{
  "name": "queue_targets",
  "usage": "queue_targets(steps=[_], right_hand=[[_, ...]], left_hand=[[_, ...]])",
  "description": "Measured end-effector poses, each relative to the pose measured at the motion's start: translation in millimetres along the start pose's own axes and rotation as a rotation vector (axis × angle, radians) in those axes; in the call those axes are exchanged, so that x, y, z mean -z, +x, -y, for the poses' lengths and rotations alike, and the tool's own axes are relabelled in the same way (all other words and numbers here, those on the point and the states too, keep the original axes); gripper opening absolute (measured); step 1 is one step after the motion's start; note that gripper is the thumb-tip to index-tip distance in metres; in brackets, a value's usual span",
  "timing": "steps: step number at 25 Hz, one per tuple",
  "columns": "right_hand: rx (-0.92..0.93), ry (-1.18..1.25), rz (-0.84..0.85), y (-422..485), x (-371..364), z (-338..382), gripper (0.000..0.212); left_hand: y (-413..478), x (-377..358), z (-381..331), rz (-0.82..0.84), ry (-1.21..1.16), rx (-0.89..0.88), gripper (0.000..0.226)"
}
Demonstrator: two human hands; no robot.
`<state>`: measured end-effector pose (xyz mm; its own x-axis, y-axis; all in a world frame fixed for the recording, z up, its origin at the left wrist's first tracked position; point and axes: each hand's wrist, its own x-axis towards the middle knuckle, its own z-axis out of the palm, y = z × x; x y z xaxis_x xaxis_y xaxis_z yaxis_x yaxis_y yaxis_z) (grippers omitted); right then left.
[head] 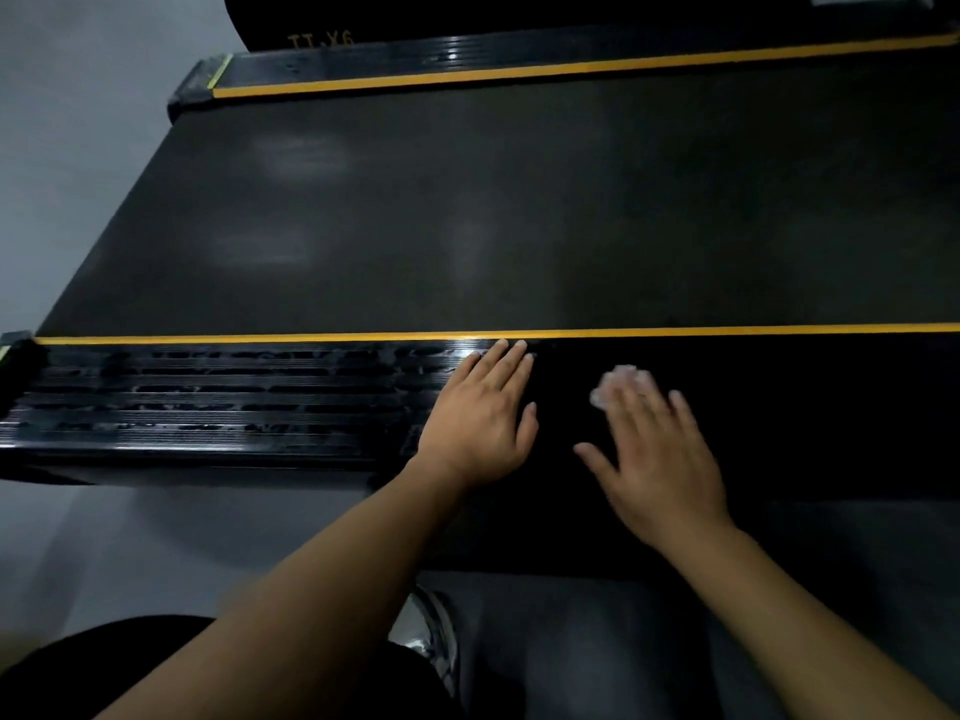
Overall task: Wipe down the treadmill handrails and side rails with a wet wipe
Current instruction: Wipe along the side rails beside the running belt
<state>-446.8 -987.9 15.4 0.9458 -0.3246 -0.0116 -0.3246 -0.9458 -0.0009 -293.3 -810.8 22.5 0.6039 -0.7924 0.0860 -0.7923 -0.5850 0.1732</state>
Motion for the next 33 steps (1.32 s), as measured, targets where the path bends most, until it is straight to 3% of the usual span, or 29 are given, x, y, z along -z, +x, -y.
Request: queue_targets(steps=[4,10,13,16,22,26,29,33], right_hand=[[-0.199,0.05,0.051,-8.6,8.1,-22.5,0.094],[0.118,0.086,0.162,34.8,20.2,27.4,0.111],[-0.021,0.065,0.14,20.3,27.3,-21.6,0.113],[-0.205,0.084,0.23,26.7,32.6,-37.4,0.104],[0.111,0.108,0.225,67.7,22.6,37.6,0.109],[-0.106,0.095,0.138,45.7,23.4,-22.2,0.104],[-0.246,0.159,0.228,48.7,31.8,-29.1,0.105],[0.001,0.176,0.188,66.6,29.4,55.6,0.093]], left_hand=[[1.0,-1.0,-0.7,-0.023,-0.005,-0.003,0.064],[0.4,-0.9,-1.3,-0.017,0.003,-0.005,0.066],[-0.8,-1.4,-2.4,-0.022,0.009,-0.002,0.066],[0.8,-1.4,-0.5,-0.03,0.007,-0.002,0.065],[0.5,-0.3,-1.1,-0.015,0.0,-0.007,0.067],[-0.1,-2.1,0.5,-0.012,-0.002,-0.004,0.065],[0.3,-2.5,0.9,-0.019,-0.01,-0.001,0.065],[1.6,3.2,3.5,-0.009,-0.168,0.0,0.062]])
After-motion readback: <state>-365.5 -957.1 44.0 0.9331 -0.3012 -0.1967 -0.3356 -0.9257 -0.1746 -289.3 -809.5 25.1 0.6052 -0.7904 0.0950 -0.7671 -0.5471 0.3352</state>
